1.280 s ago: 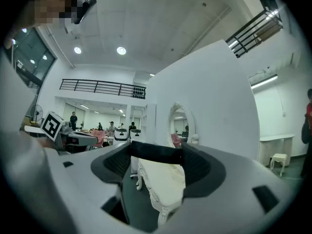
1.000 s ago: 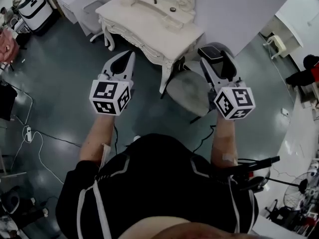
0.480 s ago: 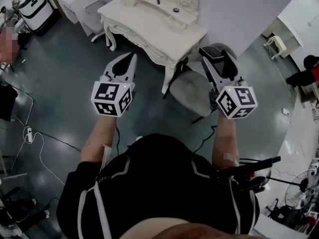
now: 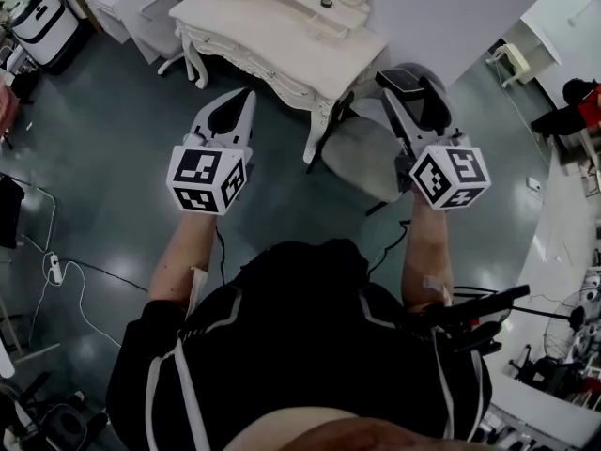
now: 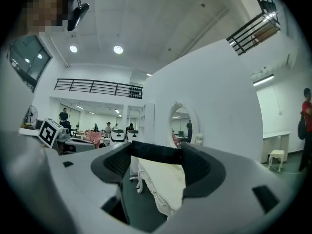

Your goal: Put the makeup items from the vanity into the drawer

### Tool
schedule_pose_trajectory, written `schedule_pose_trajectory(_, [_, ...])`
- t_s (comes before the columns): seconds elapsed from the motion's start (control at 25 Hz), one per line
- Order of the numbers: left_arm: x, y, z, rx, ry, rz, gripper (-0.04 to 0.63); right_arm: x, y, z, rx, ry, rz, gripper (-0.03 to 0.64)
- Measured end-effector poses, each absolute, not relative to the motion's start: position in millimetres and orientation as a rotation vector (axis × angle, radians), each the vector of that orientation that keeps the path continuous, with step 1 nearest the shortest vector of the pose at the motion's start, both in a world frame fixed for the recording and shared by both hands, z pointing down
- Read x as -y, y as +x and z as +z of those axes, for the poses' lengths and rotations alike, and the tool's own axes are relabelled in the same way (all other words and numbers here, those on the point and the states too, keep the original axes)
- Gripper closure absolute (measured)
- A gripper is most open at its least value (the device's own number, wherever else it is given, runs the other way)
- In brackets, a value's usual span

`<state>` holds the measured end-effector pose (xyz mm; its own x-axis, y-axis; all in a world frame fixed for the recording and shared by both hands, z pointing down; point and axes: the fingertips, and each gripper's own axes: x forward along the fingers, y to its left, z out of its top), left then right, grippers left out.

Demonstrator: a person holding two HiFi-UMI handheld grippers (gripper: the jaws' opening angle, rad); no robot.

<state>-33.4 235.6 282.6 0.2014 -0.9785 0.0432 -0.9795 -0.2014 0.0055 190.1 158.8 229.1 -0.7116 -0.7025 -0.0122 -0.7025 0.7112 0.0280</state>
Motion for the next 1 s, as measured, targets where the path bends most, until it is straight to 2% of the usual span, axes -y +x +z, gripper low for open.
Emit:
schedule_pose_trajectory(0.44, [-177, -49, 300, 1.934, 2.414, 0.057, 0.592, -105, 166, 240, -2.913, -1.193, 0.062, 0.288])
schedule_pose_trajectory(1.0, [-23, -27, 290, 1.949, 2.394, 0.124, 0.592, 40, 174, 243, -2.942, -1.097, 0.026, 0.288])
